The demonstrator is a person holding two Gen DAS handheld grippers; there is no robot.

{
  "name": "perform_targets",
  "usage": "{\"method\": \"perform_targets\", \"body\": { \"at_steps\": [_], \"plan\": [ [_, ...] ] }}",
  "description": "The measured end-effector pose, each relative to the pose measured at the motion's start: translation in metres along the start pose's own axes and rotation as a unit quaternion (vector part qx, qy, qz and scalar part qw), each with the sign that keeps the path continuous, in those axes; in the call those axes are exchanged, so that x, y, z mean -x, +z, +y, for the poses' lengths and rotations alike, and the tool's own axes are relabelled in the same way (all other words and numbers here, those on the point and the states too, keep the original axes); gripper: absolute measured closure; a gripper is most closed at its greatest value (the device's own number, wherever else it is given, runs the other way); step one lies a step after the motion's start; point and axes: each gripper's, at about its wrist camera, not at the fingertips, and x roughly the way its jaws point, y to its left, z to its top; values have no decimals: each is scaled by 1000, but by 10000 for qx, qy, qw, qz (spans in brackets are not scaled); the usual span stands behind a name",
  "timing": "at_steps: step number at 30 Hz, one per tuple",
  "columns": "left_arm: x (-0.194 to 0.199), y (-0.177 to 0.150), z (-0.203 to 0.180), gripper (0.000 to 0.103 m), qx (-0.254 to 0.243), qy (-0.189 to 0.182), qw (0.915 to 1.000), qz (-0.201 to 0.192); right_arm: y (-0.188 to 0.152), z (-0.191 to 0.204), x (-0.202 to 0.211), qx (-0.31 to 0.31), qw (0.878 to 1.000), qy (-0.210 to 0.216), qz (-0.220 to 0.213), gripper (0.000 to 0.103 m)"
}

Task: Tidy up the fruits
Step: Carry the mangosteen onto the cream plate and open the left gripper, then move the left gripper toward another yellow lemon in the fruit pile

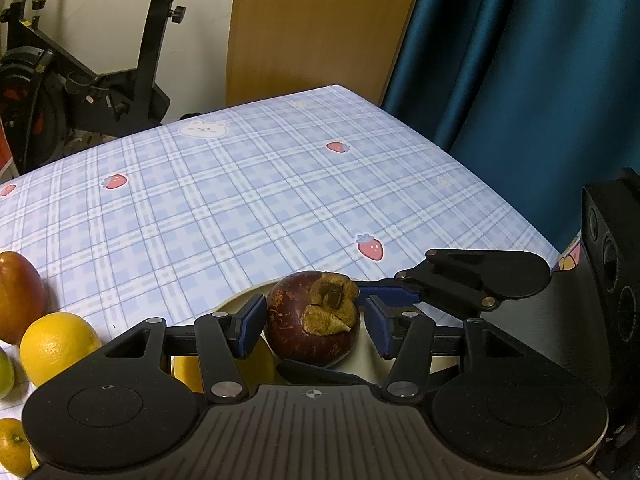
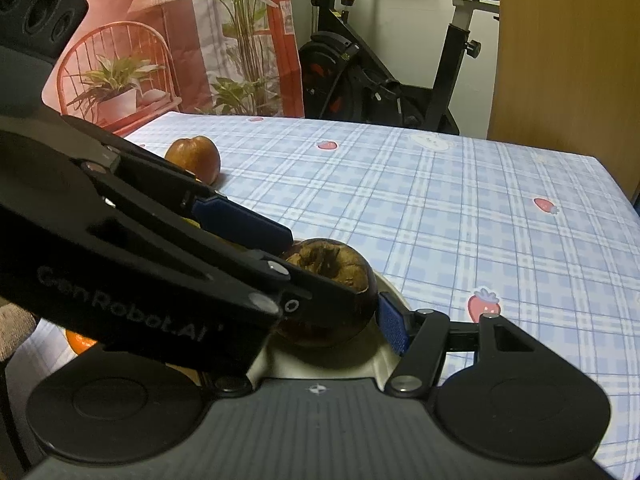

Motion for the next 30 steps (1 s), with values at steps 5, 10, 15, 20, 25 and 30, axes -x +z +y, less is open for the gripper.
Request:
{"method": "perform_targets", "body": {
  "at_steps": [5, 10, 15, 20, 25, 30],
  "plan": [
    [0, 0, 1, 46, 51, -16, 10000, -20, 1, 0, -2, 16, 10000, -52, -5, 39],
    [9, 1, 8, 44, 309, 1, 9995, -108, 3, 5, -1, 125, 9997, -182, 43, 37],
    [30, -6, 20, 43, 766, 41, 9962, -424, 5, 11, 6, 203, 9991, -362, -80, 25],
    [59, -16, 40, 42, 974, 208, 9927, -676, 4, 18, 19, 184, 9986, -414, -258, 23],
    [89, -26, 64, 34, 1073, 607, 9888, -847, 6, 22, 31, 141, 9982, -389, -429, 23],
    [112, -32, 88, 33, 1353, 1035, 9804, -993, 10, 28, 37, 132, 9979, -288, -567, 23]
  ]
}}
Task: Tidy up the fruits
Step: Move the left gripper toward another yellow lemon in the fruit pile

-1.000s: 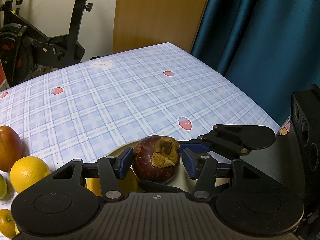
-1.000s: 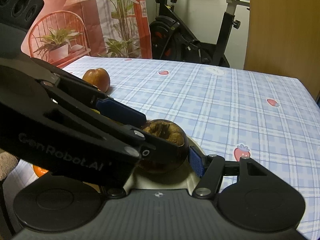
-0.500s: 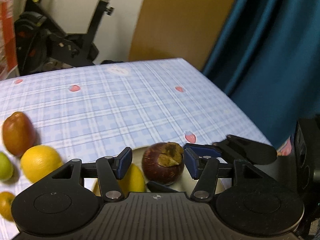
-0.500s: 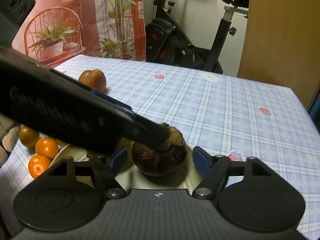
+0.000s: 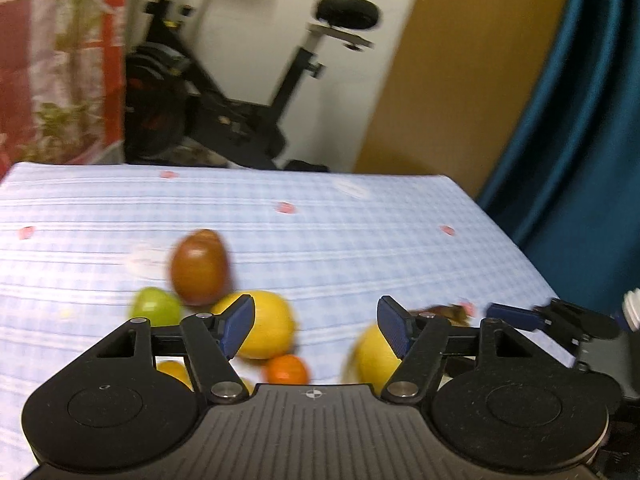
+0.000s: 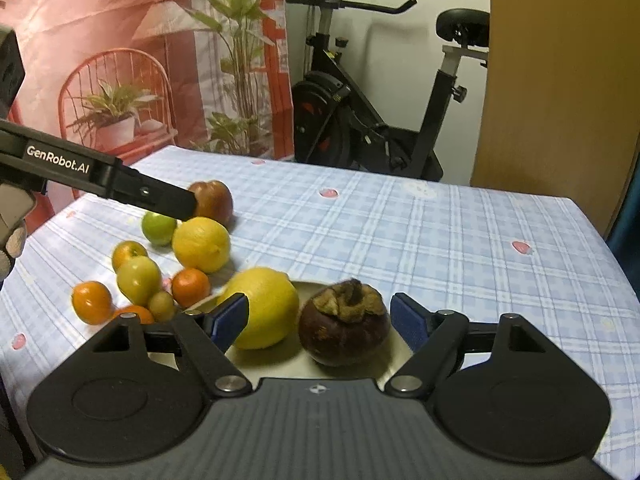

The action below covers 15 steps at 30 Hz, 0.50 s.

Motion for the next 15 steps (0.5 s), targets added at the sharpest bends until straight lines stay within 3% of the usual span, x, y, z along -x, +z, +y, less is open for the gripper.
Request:
{"method": "perform_targets", "body": {
  "at_steps": [7, 15],
  "plan": [
    [18, 14, 41, 33, 515, 526, 9970, -242, 6, 15, -3, 135, 9997, 196, -27, 23],
    [18, 19, 58, 33, 843, 721, 9936, -225, 20, 29, -18, 337, 9982, 503, 29, 23]
  ]
}}
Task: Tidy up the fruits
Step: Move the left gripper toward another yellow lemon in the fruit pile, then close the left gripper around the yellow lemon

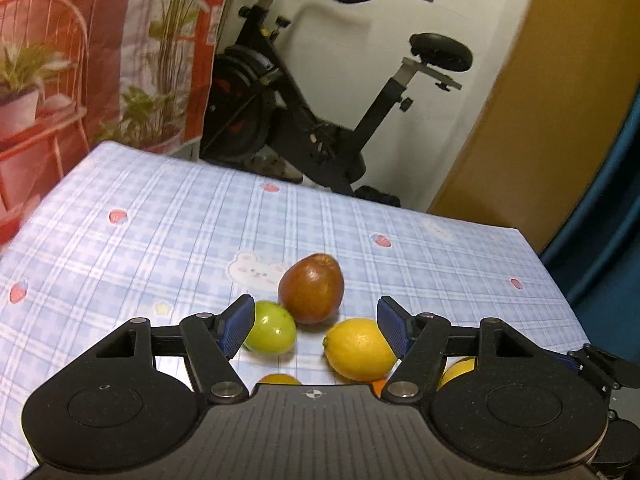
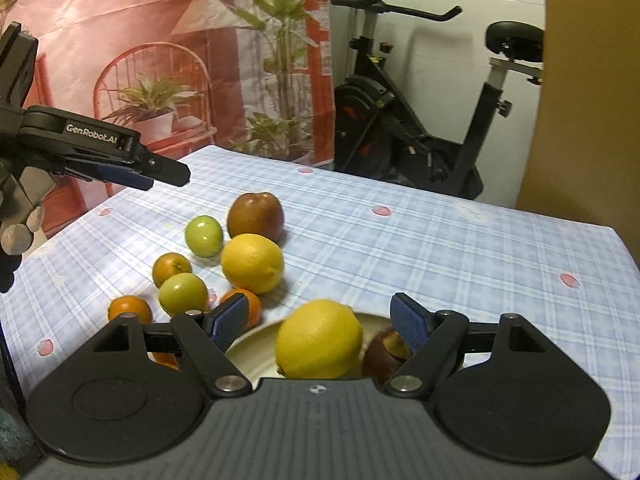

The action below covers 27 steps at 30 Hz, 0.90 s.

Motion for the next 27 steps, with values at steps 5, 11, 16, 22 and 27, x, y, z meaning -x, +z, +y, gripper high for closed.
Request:
{"method": "perform_targets", "body": {
  "at_steps": [5, 11, 16, 22, 27],
  "plan": [
    [0, -4, 5, 34, -34, 25, 10000, 9, 9, 4, -16, -52, 9995, 262, 167, 23],
    [-1, -7, 13, 35, -25, -27, 10000, -3, 18, 12, -35, -38, 9985, 469, 273, 23],
    [-12, -5, 14, 35, -114, -200, 9997, 107, 24, 22, -60, 129, 9976, 497, 462, 23],
    [-38, -8, 1, 41, -341, -615, 9967, 398, 34, 37, -91, 556, 9958, 400, 606, 26],
    [-56, -14, -5, 41, -315, -747, 9947, 631, 35, 41, -111, 671, 9936, 444, 798, 33]
  ]
}}
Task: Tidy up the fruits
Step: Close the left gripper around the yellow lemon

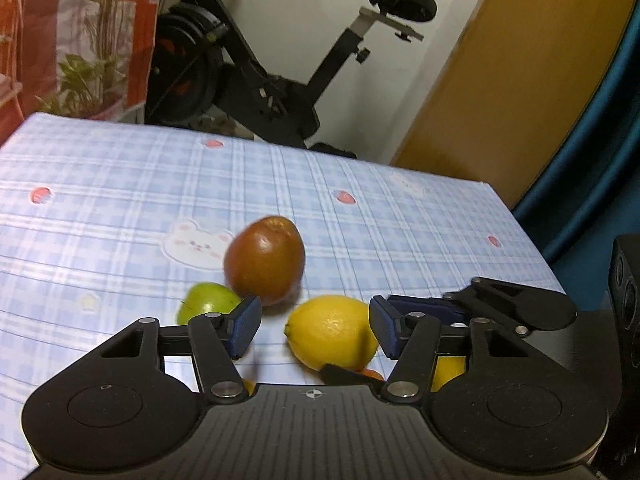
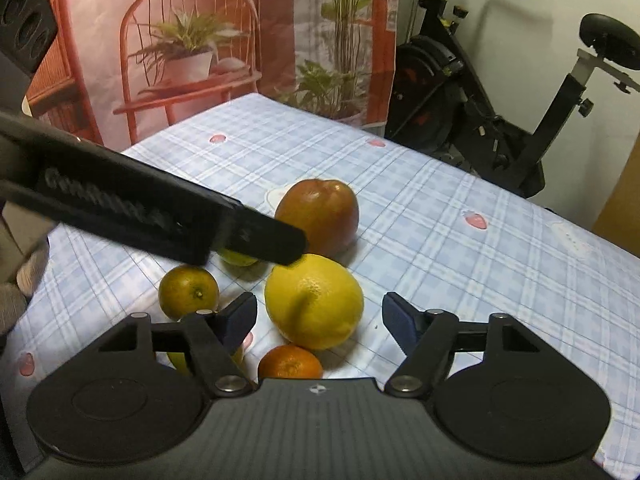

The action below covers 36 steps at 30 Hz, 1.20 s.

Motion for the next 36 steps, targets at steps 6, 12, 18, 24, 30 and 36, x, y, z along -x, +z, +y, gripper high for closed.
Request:
{"method": "perform_targets", "body": {
  "at_steps": [6, 12, 18, 24, 30, 36],
  "plan": [
    [-13, -3, -1, 41, 73, -158, 9997, 161, 0, -1, -12, -51, 9999, 57, 137, 38],
    [-25, -6, 0, 41, 158, -231, 9992, 282, 0, -2, -19, -127, 9996, 123, 203, 39],
    [-28, -7, 2, 40, 236, -297, 9988, 296, 0, -4, -22, -190, 9994, 146, 259, 39],
    [-30, -8, 4, 40, 259, -343, 9986, 298, 0, -6, -25, -275, 9990, 168, 302, 39],
    [-30, -8, 5, 40, 280, -358, 9985, 296, -1, -6, -26, -283, 9989, 187, 319, 39],
    [-26, -8, 0, 40, 168, -324, 9991, 195, -2, -7, -23, -388, 9987, 201, 247, 40]
  ]
}}
